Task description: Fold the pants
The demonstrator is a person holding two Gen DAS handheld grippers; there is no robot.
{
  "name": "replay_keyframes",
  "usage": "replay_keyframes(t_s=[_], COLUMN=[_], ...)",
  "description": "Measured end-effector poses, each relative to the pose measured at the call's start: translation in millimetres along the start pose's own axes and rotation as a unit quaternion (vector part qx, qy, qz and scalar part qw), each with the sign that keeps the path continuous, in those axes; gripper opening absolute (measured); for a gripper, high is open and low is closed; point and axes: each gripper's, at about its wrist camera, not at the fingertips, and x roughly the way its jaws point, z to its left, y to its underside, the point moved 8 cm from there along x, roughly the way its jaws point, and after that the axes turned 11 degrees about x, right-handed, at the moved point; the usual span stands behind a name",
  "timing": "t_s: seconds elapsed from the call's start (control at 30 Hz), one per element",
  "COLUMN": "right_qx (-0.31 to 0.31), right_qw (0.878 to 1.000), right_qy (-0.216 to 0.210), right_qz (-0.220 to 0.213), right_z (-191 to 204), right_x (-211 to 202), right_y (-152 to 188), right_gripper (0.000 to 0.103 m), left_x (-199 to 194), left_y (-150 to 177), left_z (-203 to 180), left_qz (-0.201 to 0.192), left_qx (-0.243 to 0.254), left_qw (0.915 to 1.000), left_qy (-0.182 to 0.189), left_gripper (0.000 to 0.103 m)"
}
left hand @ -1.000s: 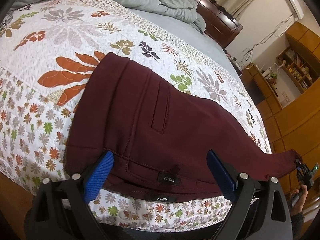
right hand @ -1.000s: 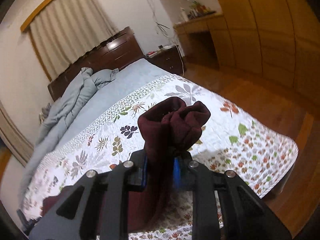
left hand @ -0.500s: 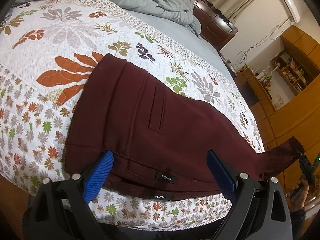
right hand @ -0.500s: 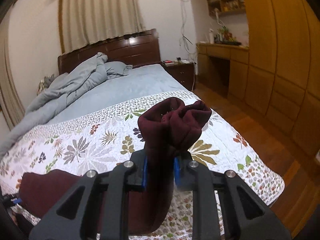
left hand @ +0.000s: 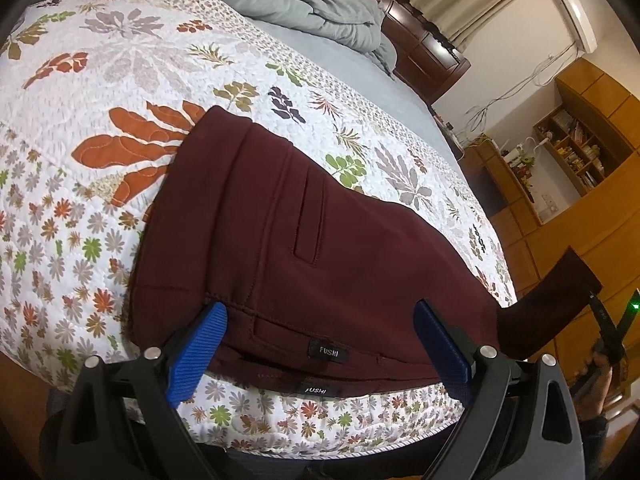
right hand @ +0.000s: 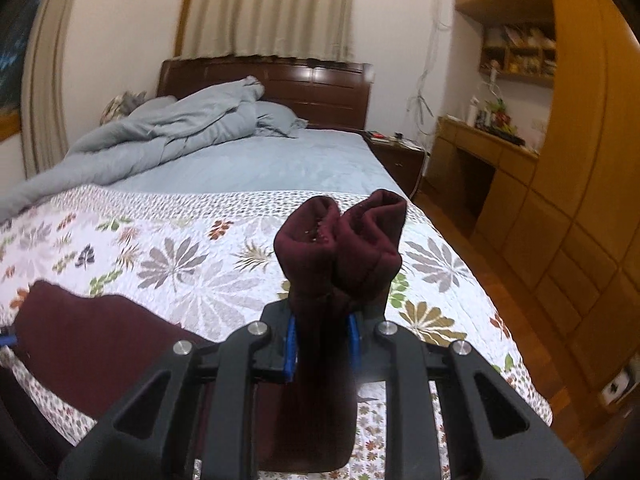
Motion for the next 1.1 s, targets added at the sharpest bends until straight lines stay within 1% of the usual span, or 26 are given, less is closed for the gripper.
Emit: replay_keyframes(t_s=[0.17,0.3,0.37,0.47,0.5,0.57,0.63,0.67,0.83,0.93,1.1], right_qx=[-0.054,-0.116,-0.15,-0.206,-0.231,-0.29,-0.327,-0.353,-0.41,-0.424,-0.426], right_qw=[0.998,0.992,0.987,0.977,0.971,0.955,0.943,0.934,0.911,0.904,0.904], right_qy=[-0.009,-0.01,-0.007,0.003,0.007,0.021,0.028,0.032,0.04,0.039,0.039], right_qz=[0.022,0.039,0.052,0.06,0.062,0.058,0.052,0.047,0.035,0.03,0.027], right_z=[45.0,88.0,109.9,137.5,148.1,167.8,180.6,188.6,205.7,210.1,210.1], right_x=[11.6,22.5,29.4,37.0,39.1,41.1,42.0,42.1,43.0,42.1,42.7], right_y=[15.8,39.7,56.3,81.5,92.9,116.1,133.4,144.0,170.3,177.1,179.6], right_gripper=[0.019,0.019,0.019,0.019,0.019,0.019,0.019,0.019,0.019,0.019,0.019], left_x=[-1.7,-2.4,-2.4,-2.7,-2.9,-3.8,-4.6,-4.8,-5.3,-5.3,-5.2], left_y=[1.2,1.5,1.5,1.4,1.6,2.3,2.9,3.3,4.0,4.3,4.2], left_z=[1.0,1.3,0.8,1.3,1.5,2.0,2.2,2.1,2.0,2.0,2.4], left_qz=[-0.002,-0.003,-0.003,-0.004,-0.004,-0.005,-0.006,-0.006,-0.006,-0.005,-0.005], left_qx=[-0.004,-0.007,-0.008,-0.01,-0.012,-0.013,-0.014,-0.015,-0.017,-0.019,-0.02], left_qw=[1.0,0.9999,0.9999,0.9998,0.9998,0.9997,0.9996,0.9996,0.9995,0.9994,0.9994], left_qy=[0.006,0.011,0.013,0.016,0.018,0.02,0.022,0.023,0.026,0.028,0.029], left_gripper=[0.095,0.095,0.095,0.095,0.095,0.095,0.095,0.095,0.095,0.095,0.095])
